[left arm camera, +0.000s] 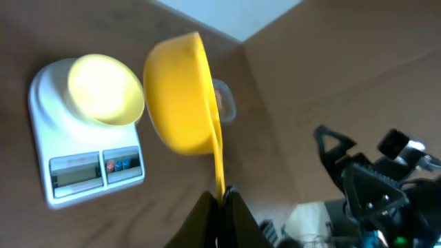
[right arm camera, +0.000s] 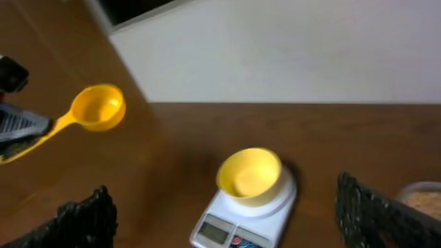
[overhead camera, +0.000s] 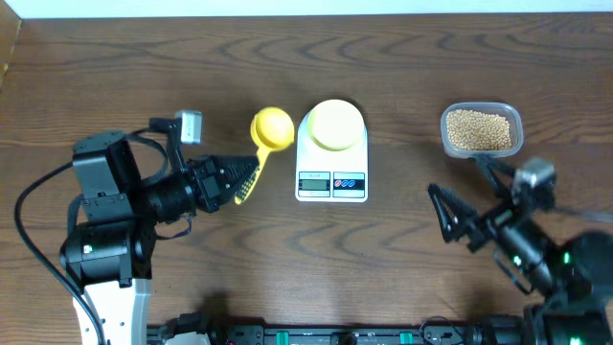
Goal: Scoop item into bowl and weigh 50g on scale
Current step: 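Lift the yellow scoop with the left gripper toward the scale, then bring the scoop above the scale and grasp its handle with the right gripper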
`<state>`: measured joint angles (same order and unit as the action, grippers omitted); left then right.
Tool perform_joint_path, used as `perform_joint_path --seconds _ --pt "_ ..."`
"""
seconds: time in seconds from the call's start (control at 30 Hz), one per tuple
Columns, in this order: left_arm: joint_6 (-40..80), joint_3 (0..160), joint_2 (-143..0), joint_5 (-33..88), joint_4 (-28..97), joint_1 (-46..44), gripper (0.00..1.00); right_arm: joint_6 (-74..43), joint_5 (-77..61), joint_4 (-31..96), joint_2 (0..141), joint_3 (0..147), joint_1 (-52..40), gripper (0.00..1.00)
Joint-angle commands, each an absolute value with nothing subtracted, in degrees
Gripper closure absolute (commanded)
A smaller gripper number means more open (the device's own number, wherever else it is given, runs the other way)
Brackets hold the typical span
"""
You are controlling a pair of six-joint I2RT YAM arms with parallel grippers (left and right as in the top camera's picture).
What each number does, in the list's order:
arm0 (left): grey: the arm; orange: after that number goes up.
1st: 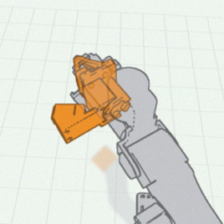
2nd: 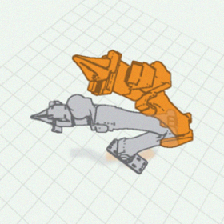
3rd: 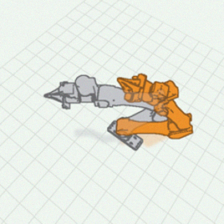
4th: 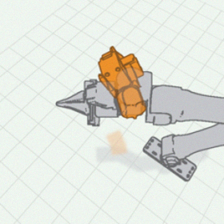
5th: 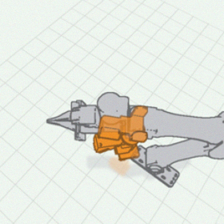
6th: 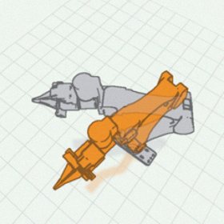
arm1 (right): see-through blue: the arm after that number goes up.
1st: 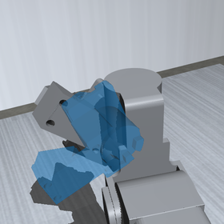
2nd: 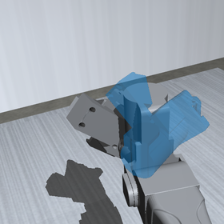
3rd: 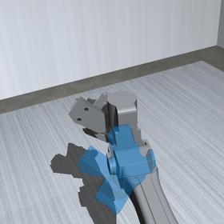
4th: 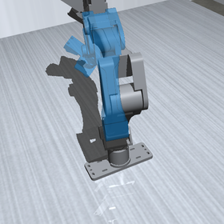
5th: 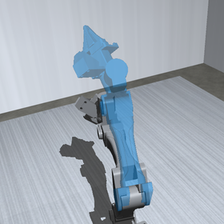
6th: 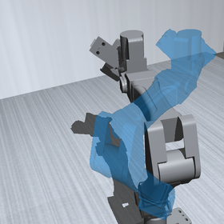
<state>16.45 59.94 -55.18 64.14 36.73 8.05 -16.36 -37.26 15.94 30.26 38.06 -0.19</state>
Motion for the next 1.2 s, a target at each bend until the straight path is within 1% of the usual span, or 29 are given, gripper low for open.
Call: perform_joint_path --seconds 0.0,0.07,0.13,0.27,0.3,0.4,0.47,0.57,0.7,0.87,0.97,1.07,1.17 --pt "26.6 59.6 -55.0 61.9 31.9 7.9 0.93 -22.2 -44.3 15.0 35.0 40.8 0.3 0.01" --pt "32.6 59.6 -55.0 56.1 28.9 7.9 0.93 -26.9 -46.1 13.0 37.0 40.8 0.3 0.01" --pt "37.8 59.6 -55.0 51.2 26.8 7.9 0.93 -34.4 -47.5 11.8 38.8 40.8 0.3 0.01" --pt "44.0 59.6 -55.0 48.4 21.7 7.4 0.93 -51.6 -50.4 11.6 40.8 40.8 0.3 0.01" --pt "45.5 59.6 -55.0 48.2 20.2 6.6 0.93 -54.5 -50.5 11.1 41.3 40.8 0.2 0.07" --pt "50.4 59.6 -55.0 44.8 17.1 2.9 0.93 -59.2 -51.2 8.1 42.6 40.8 -1.0 0.11" --pt "52.1 59.6 -55.0 41.1 16.1 -0.2 0.94 -61.9 -51.6 5.1 43.2 40.8 -3.1 0.11" --pt "54.3 59.6 -55.0 36.1 15.2 -5.1 0.93 -67.1 -50.6 0.8 43.8 40.8 -7.1 0.11" --pt "59.1 59.6 -55.2 31.6 12.0 -11.5 0.93 -74.9 -45.4 -1.5 44.0 40.8 -13.3 0.20" --pt "62.1 59.6 -55.6 24.9 5.6 -18.4 0.93 -78.5 -36.7 -4.4 44.3 40.8 -21.7 0.22" --pt "63.2 59.6 -56.3 20.5 4.6 -22.2 0.93 -79.2 -31.1 -7.7 44.3 40.8 -26.0 0.26" --pt "65.5 59.6 -57.4 18.9 4.3 -25.4 0.93 -79.3 -25.8 -9.3 44.3 40.8 -29.5 0.27" --pt "66.6 59.6 -58.8 18.7 3.4 -28.5 0.93 -79.3 -22.3 -10.0 44.9 40.8 -32.6 0.30"
